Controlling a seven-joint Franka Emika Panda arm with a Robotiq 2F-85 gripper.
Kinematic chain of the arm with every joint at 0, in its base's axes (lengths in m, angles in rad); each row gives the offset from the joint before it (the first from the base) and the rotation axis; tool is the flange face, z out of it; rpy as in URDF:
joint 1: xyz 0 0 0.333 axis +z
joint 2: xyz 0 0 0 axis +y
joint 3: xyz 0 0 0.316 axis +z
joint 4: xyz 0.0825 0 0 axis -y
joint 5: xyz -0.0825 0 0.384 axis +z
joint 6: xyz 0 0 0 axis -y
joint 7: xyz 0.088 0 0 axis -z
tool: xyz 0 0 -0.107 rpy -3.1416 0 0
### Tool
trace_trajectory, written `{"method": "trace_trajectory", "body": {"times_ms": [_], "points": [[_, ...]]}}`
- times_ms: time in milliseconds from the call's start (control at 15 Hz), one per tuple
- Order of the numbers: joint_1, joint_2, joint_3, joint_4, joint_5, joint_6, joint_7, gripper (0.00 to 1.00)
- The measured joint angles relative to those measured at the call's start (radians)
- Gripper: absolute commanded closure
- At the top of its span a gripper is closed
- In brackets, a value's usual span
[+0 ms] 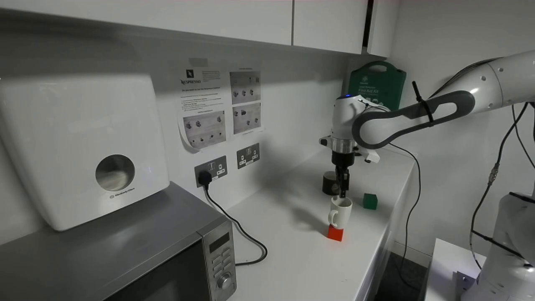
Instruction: Put the mugs on the table and then stack the blocks
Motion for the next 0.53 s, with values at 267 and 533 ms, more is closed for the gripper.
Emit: {"method": "trace_trajectory", "body": {"times_ms": [267,533], "points": [[0.000,0.003,0.000,0.005,0.000,-0.004,-0.022,0.00],[0.001,0.012,0.000,0.014,0.003,-0.004,-0.034,0.00]]}}
